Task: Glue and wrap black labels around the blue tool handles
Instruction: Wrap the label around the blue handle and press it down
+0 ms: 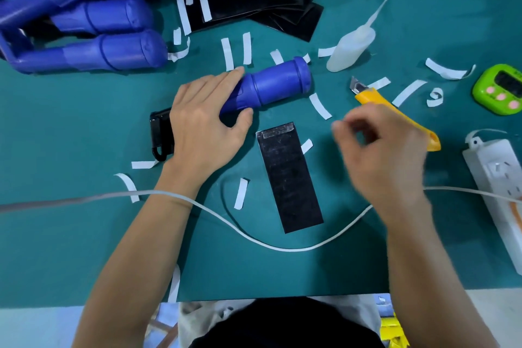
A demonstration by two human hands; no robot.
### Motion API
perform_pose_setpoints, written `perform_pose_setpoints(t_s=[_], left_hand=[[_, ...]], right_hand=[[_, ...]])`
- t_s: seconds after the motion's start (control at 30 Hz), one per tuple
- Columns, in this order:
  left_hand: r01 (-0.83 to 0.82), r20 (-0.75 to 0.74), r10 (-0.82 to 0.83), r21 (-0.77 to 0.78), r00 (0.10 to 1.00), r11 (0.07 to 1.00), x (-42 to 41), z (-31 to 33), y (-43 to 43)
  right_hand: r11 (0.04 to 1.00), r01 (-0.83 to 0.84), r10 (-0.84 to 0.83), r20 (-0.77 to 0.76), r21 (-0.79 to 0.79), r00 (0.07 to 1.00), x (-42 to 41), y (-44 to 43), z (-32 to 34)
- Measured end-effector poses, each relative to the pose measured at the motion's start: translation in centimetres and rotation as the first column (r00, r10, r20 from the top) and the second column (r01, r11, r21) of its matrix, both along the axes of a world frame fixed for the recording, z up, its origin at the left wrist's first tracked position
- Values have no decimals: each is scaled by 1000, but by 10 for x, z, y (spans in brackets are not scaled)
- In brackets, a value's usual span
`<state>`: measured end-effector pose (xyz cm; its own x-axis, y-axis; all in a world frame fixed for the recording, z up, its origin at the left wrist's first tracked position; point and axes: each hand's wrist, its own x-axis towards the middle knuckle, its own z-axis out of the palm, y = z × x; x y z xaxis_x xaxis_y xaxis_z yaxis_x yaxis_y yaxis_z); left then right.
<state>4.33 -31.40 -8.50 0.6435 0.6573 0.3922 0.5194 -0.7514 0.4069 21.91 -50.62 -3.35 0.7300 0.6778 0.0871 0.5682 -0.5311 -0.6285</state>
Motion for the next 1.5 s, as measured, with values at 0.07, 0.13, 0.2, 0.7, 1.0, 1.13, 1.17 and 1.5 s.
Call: perform_pose_setpoints(t_s=[0.07, 0.13, 0.2, 0.7, 1.0, 1.13, 1.17, 1.5], left_hand=[[-4, 8, 4, 28, 1000, 1000, -1, 1, -1], [9, 12, -10, 46, 1000, 999, -1, 1, 0], [19, 14, -20, 56, 1000, 998, -1, 1, 0], [123, 268, -99, -74, 958, 990, -14, 21, -27], [194, 298, 91, -795, 950, 574, 9, 25, -53], [128, 275, 206, -836, 939, 534, 16, 24, -52], [107, 276, 240, -833, 931, 543, 21, 24, -52], [-34, 166, 319, -843, 933, 537, 30, 17, -44]], right_hand=[[973, -156, 154, -23, -169, 988, -31, 12, -2], [913, -237, 264, 40, -333, 964, -57, 23, -7], [867, -257, 334, 116, -426, 935, -72, 30, -10], [967, -34, 212, -729, 251, 651, -20, 19, 1], [969, 4, 175, -697, 247, 695, -25, 28, -21], [973, 82, 55, -565, 214, 824, -19, 43, -23], [972, 95, 44, -564, 215, 825, -17, 49, -24], [971, 105, 11, -482, 213, 876, -14, 62, -34]])
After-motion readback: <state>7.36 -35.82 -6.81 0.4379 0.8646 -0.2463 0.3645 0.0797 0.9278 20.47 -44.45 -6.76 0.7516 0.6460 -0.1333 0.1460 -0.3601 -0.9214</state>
